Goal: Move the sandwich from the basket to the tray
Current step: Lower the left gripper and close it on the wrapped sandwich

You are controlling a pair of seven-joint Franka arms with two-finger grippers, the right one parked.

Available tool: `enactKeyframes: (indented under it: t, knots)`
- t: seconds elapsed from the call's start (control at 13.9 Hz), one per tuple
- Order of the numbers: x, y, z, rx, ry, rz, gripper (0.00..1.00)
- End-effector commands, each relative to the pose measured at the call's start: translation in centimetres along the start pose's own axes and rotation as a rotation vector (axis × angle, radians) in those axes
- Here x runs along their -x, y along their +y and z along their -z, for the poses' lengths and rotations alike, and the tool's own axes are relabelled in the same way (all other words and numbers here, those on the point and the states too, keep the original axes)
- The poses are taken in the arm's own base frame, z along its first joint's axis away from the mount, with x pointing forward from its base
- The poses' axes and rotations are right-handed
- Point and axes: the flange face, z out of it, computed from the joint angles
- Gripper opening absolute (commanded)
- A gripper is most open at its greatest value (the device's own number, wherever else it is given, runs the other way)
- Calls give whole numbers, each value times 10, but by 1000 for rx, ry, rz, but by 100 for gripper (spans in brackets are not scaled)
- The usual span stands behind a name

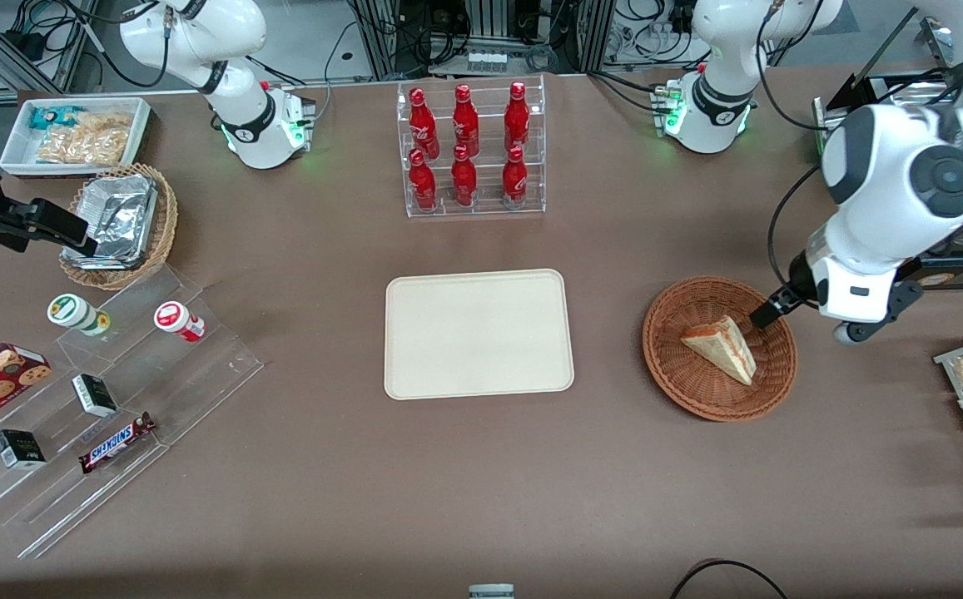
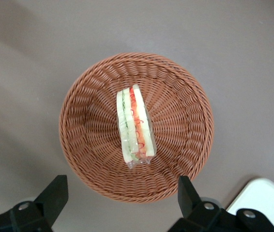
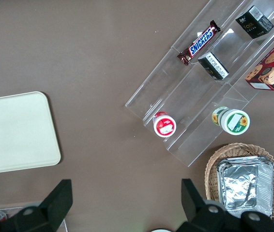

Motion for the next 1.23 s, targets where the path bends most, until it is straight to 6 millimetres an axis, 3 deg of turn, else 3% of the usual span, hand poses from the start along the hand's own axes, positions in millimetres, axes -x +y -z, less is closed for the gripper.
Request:
enactKeyframes:
  t: [0.0, 0.22, 0.65, 0.94, 1.01, 1.08, 1.15]
  knots:
    - [14, -3, -27, 19, 25, 119, 100]
    - [16, 4, -64, 20, 2, 131, 100]
    - [12, 13, -114, 33, -27, 148, 100]
    - [14, 10, -136, 16, -50, 149, 100]
    - [15, 9, -143, 8, -59, 149, 94]
    - [14, 8, -148, 4, -67, 153, 78]
    - [14, 9, -149, 4, -69, 152, 54]
